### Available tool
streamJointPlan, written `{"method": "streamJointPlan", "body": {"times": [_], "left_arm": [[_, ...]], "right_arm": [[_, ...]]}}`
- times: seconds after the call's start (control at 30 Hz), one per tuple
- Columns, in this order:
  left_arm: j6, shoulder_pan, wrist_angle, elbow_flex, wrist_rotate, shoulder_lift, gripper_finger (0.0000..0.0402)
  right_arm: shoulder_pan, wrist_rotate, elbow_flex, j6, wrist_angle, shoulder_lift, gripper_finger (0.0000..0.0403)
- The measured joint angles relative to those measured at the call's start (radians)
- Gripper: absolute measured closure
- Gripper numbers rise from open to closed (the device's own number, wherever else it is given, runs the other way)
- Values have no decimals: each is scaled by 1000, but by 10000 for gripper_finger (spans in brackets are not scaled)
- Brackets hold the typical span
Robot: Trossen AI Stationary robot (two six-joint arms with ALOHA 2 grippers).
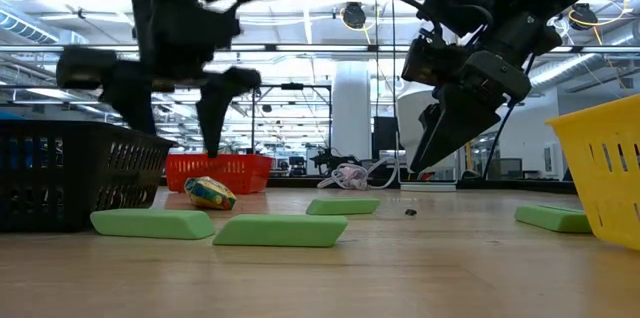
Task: Pick & Place School Supplies
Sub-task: Put the crayon box into the red bin
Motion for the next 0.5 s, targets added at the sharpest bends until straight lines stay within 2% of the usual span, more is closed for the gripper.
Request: {"method": "streamJointPlan", "body": {"times": [0.17,0.5], "left_arm": [[70,-24,-5,0,10,64,131],[202,-52,58,0,-165,89,131]], "right_arm": [[0,1,0,0,-11,0,187],[0,2,0,1,-17,0,187]]}}
